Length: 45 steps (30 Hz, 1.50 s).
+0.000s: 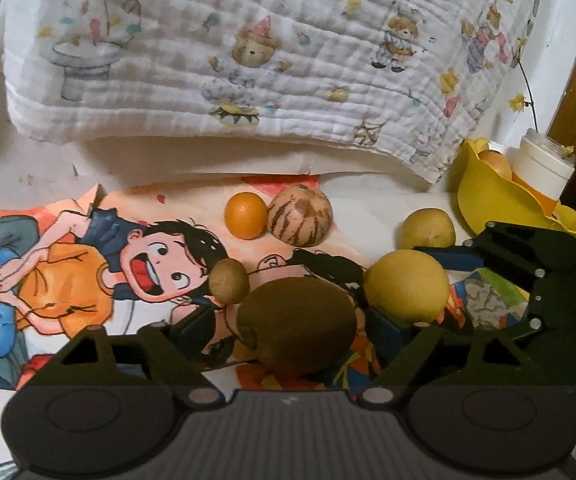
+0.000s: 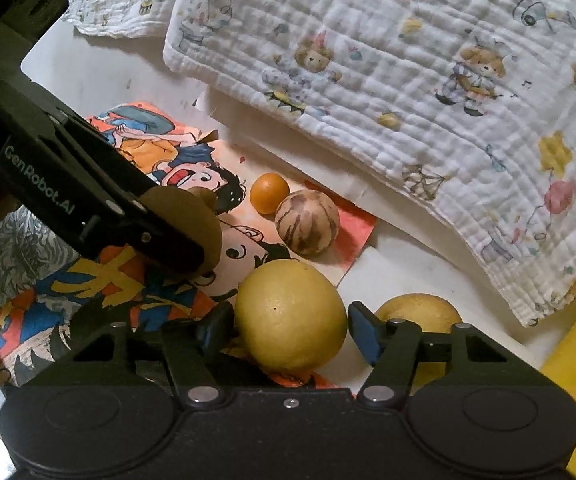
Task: Organize fruits
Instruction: 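Grasp the brown kiwi with the left tool while the right tool grasps a yellow lemon, then carry the kiwi and lemon over the grey tray and open both tools to release them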
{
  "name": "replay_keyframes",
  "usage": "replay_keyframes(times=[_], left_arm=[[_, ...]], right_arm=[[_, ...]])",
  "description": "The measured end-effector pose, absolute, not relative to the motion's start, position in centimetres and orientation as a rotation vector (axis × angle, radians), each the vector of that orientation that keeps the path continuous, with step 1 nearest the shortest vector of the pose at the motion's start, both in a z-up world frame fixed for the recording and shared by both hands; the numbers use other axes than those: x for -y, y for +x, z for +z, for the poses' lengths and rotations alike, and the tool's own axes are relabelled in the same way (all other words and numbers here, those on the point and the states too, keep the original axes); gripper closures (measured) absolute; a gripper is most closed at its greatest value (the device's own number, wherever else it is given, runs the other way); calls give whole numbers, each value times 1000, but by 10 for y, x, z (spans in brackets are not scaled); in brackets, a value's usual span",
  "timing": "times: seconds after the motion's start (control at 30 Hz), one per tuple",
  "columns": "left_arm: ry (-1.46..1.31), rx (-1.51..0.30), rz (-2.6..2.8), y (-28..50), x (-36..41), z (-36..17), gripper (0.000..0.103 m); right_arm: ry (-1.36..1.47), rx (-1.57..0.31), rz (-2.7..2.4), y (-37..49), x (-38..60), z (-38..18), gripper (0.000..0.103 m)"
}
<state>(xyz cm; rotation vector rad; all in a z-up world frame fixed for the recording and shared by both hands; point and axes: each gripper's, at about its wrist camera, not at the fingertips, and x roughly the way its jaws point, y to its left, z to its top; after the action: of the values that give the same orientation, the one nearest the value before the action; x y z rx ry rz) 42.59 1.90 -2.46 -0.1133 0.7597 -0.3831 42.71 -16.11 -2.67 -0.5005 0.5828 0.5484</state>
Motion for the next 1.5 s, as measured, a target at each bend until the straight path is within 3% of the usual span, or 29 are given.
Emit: replay_keyframes(times=[0.33, 0.97, 1.5], left_arm=[[-133, -765, -391, 431, -16, -32, 33], [-95, -758, -373, 408, -19, -22, 35], [-56, -701, -402, 334, -37, 9, 35]], right_arm=[[-506, -583, 547, 431, 160, -27, 43], [-494, -590, 524, 415, 166, -23, 44], [-371, -596, 624, 333, 179, 14, 44]])
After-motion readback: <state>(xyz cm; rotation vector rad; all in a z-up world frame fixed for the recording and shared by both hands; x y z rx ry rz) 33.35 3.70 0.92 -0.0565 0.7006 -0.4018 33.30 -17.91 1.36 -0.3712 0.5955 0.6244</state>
